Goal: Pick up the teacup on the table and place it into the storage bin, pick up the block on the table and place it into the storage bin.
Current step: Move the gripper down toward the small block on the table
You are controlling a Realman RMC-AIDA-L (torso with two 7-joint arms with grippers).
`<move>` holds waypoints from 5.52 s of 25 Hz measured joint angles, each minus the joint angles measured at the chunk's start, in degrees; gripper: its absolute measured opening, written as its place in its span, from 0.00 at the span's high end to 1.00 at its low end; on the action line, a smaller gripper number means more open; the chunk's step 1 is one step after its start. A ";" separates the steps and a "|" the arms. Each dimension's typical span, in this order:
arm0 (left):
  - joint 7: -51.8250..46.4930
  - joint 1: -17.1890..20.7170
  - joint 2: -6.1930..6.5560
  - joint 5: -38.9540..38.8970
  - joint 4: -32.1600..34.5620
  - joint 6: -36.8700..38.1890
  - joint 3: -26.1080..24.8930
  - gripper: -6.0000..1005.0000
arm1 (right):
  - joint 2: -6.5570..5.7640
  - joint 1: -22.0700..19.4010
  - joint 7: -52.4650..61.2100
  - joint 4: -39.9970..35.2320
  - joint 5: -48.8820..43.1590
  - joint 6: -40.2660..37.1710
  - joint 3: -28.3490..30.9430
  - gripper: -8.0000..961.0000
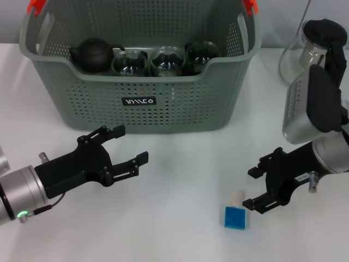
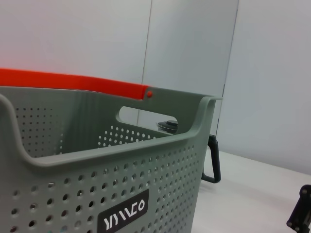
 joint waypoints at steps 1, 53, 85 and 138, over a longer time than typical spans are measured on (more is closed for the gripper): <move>0.00 0.00 -0.01 0.00 0.00 -0.01 0.00 0.13 | 0.00 0.02 0.00 0.03 0.08 0.33 -0.58 0.18; 0.00 1.07 -0.11 0.44 -1.40 0.34 0.00 0.13 | -0.09 1.71 5.90 2.56 -1.87 10.18 -9.05 0.18; 0.00 0.81 -0.11 -0.01 -1.49 -0.64 0.00 0.13 | -0.07 1.71 6.32 2.27 -2.28 11.50 -9.30 0.21; 0.00 0.38 -0.01 0.00 -1.49 -2.00 0.00 0.13 | -0.29 10.61 11.63 17.04 -0.03 18.57 -6.11 0.55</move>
